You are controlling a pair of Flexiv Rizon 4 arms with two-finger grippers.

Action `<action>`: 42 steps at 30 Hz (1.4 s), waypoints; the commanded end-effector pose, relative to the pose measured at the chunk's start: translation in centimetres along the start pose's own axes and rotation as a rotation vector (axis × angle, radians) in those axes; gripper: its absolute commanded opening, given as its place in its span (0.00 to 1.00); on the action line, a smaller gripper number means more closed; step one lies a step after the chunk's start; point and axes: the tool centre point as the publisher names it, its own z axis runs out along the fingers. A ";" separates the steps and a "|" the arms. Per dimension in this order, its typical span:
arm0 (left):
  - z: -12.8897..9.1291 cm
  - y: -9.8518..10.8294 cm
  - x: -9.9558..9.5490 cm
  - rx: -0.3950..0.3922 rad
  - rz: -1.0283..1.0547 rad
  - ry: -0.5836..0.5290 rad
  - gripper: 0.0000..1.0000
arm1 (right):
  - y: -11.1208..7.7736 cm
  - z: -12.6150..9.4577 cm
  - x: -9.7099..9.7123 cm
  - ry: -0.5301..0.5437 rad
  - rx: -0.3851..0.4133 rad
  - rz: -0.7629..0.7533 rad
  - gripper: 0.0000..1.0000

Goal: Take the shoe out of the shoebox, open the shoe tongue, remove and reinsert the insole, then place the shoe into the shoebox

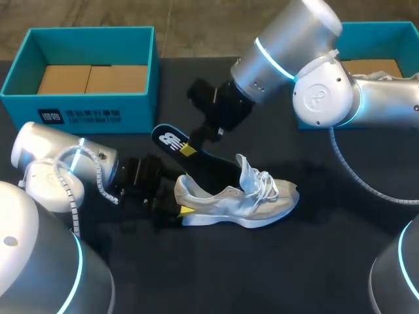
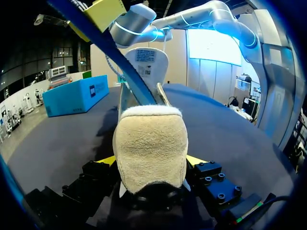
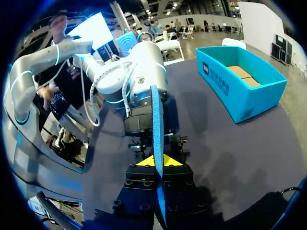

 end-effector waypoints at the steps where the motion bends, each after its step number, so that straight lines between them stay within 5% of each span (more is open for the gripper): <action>1: 0.1 0.3 0.0 -0.004 -0.001 0.000 0.00 | 0.0 0.1 0.1 -0.004 0.000 0.001 0.00; 8: 0.1 0.3 0.0 -0.004 -0.001 0.000 0.00 | 0.0 0.1 0.1 -0.004 0.000 0.001 0.00; 25: 0.1 0.3 0.0 -0.004 -0.001 0.000 0.00 | 7.4 -4.9 -1.6 0.007 -0.147 0.030 0.00; 42: 0.1 0.3 0.0 -0.004 -0.001 0.000 0.00 | 13.7 -11.5 -0.9 0.028 -0.515 0.161 0.00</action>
